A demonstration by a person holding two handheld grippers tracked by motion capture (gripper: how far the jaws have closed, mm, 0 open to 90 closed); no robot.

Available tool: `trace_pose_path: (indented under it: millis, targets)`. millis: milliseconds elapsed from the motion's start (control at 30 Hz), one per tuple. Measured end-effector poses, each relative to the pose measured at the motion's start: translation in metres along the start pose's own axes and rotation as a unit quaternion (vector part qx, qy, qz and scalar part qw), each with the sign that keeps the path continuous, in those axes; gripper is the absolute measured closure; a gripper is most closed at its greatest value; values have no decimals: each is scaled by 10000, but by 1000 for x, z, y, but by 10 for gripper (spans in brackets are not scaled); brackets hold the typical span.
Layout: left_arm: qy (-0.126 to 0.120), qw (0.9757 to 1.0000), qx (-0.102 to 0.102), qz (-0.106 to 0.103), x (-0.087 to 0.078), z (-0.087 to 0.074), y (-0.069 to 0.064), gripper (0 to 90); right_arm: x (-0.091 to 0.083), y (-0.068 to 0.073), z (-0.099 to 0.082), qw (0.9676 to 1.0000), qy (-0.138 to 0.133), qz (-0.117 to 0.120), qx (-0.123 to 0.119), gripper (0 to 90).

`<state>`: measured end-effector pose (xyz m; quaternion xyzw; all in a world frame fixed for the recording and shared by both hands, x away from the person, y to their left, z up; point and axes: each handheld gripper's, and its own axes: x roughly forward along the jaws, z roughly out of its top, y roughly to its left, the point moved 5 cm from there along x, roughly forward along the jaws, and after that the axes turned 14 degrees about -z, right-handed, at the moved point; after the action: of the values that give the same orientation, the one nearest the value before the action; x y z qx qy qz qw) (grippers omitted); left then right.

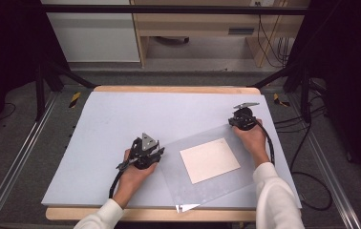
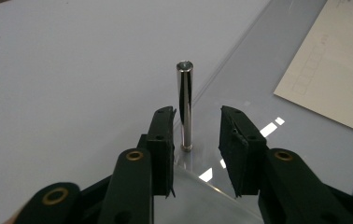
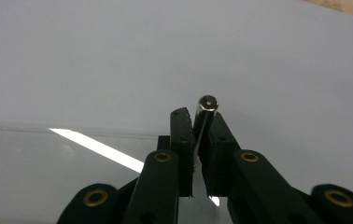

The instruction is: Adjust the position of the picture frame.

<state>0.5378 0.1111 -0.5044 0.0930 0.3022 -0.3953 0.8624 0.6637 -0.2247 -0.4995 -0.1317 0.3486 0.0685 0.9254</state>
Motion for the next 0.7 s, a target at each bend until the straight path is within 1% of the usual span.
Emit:
trace_pose_path:
  millis: [33, 100, 133, 200, 233, 367, 600, 633, 700]
  targets:
    - [-28, 10000, -68, -12, 3, 0, 1, 681, 0, 0, 0, 10000, -11, 11, -18, 845]
    - [-30, 10000, -74, -22, 4, 0, 1, 695, 0, 0, 0, 10000, -9, -8, -24, 846]
    - [-29, 10000, -64, 29, 5, 1, 2, 737, 0, 0, -1, 10000, -4, -15, -49, 846]
    - [-24, 10000, -64, 52, 5, 1, 3, 753, -1, 0, -1, 10000, -6, -19, -44, 846]
    - [-43, 10000, -63, 64, 5, 1, 4, 796, -1, 0, -1, 10000, -7, -9, -35, 846]
    - [-65, 9999, -79, 78, 6, 1, 6, 825, 0, 0, -1, 10000, -10, -15, -50, 843]
    - [-53, 9999, -133, 75, 9, 1, 7, 831, 2, 1, -4, 9999, 32, -7, -114, 847]
    - [-47, 9998, -194, 66, 10, 2, 7, 834, 2, 1, -4, 9999, 27, -6, -120, 848]
    - [-6, 9997, -228, 53, 10, 3, 8, 840, 2, 1, -4, 9999, 29, 0, -110, 850]
